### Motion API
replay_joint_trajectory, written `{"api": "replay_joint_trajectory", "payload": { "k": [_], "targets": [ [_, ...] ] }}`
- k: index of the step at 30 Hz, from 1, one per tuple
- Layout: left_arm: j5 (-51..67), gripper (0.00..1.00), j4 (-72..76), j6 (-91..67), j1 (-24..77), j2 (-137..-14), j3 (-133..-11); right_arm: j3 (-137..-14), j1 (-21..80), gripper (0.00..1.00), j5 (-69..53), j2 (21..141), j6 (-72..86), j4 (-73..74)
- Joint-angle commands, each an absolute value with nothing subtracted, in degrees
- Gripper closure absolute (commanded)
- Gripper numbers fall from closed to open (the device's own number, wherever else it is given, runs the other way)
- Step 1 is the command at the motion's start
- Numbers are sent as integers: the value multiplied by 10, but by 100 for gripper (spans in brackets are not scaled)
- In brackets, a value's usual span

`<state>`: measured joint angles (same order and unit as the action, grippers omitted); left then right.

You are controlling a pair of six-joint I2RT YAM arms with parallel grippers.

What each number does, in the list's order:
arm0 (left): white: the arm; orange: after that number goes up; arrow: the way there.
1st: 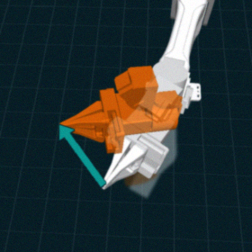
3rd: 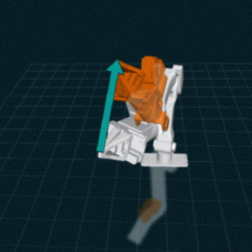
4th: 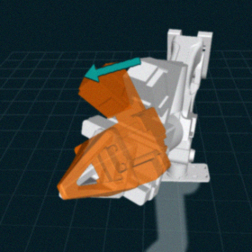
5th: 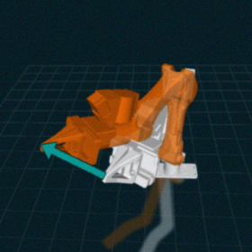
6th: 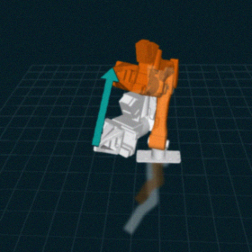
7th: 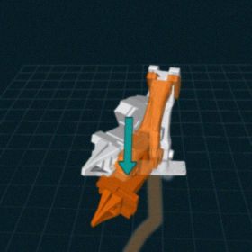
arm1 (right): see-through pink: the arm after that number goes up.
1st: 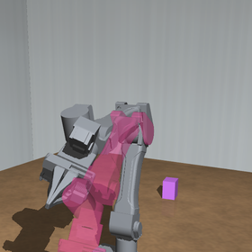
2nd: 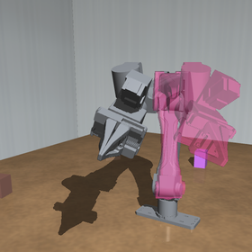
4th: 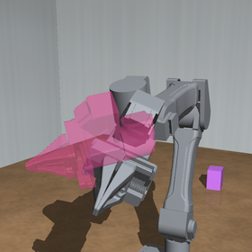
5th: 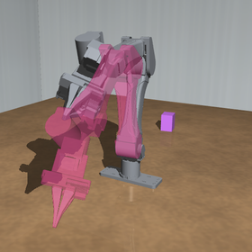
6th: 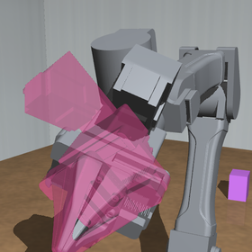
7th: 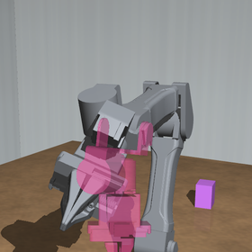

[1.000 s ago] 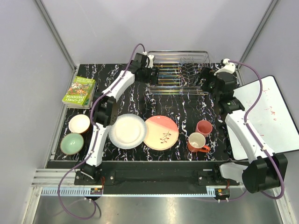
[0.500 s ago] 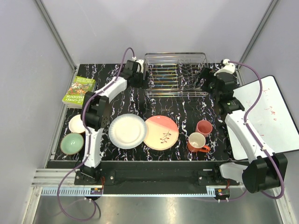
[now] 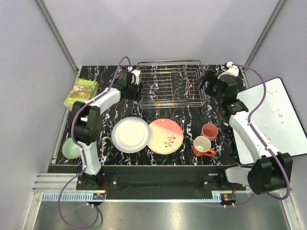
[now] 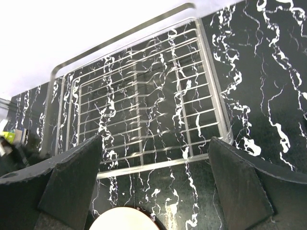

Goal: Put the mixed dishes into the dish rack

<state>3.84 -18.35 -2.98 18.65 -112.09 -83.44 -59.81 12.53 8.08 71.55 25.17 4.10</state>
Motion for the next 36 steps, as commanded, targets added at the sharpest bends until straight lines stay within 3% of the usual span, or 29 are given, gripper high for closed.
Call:
{"api": "replay_joint_trajectory", "payload": {
  "k": [1,18,21,22,23,30,36],
  "targets": [
    [21,34,-169,18,164,-1050,-765,-592,130,0,92,727,264,18],
    [3,35,-154,130,72,-923,-628,-585,155,3,103,823,296,14],
    [8,22,-168,126,72,-908,-632,-585,167,3,121,822,290,14],
    [9,8,-173,122,72,-898,-635,-584,168,3,124,822,289,15],
    [11,1,-191,119,72,-894,-645,-582,170,3,127,819,288,14],
    [13,1,-340,110,72,-832,-735,-570,174,3,167,809,269,15],
    [1,1,-453,171,61,-718,-705,-556,176,3,171,789,289,23]
  ]
}}
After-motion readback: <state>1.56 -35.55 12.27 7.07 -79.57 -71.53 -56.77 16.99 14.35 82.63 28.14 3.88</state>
